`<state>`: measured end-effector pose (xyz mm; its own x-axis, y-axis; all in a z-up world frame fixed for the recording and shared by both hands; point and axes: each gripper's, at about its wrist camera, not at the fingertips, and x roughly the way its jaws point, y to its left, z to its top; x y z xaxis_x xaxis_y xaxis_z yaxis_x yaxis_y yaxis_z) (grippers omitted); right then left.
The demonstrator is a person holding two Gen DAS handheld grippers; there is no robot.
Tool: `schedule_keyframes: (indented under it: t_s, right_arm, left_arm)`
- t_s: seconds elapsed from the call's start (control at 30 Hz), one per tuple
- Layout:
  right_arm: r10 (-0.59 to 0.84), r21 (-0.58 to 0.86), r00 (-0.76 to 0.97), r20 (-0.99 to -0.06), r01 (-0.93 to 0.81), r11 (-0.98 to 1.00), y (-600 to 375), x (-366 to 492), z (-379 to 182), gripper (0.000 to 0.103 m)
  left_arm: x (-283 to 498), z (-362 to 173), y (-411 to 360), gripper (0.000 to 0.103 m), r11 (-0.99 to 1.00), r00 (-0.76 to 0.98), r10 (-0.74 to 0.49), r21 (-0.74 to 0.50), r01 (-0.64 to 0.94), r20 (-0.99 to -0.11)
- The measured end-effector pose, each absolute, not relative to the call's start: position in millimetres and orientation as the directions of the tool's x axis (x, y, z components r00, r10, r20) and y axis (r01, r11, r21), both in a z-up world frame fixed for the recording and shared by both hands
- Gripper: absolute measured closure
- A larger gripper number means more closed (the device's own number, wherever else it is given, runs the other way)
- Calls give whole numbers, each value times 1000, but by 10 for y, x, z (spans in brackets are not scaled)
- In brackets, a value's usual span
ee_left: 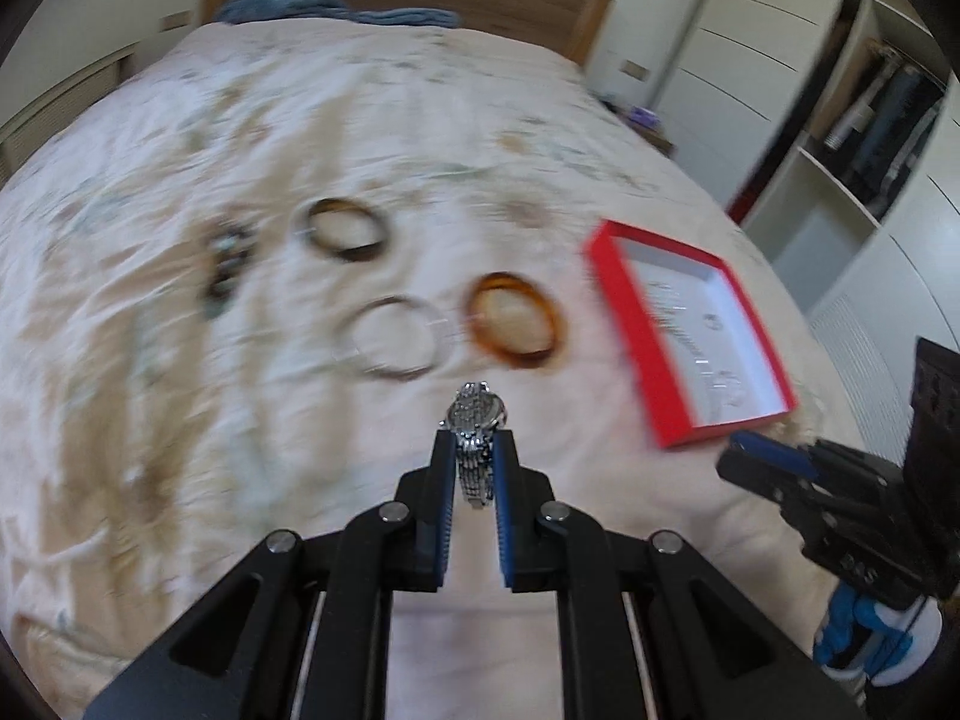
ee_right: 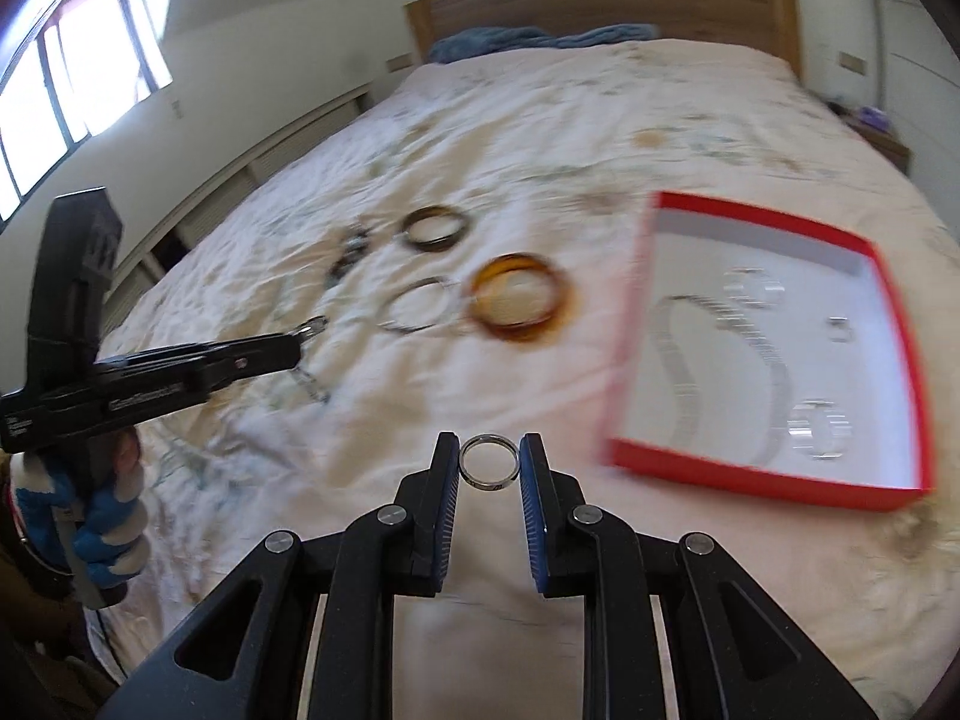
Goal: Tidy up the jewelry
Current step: 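Carry the watch and ring over the red box with both tools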
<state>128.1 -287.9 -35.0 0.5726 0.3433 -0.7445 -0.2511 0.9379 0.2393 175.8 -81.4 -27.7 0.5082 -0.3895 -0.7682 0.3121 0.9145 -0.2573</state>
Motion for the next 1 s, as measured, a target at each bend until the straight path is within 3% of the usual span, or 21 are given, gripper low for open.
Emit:
schedule_keyframes:
  t_s: [0.37, 0.6, 1.0]
  right_arm:
    - [172, 145, 616, -768, -94, 985, -4101, 1864, -410, 83]
    - [142, 121, 573, -807, -75, 990, -4441, 2172, -719, 83]
    - [134, 77, 555, -821, -125, 989, -4469, 2294, -938, 83]
  left_arm:
    - [2440, -235, -2423, 92, 819, 395, -508, -286, 498, -765]
    - [2859, -532, -2993, 92, 832, 367, -454, -240, 501, -812]
    - [3376, -794, -3203, 92, 886, 394, -358, -175, 428, -847]
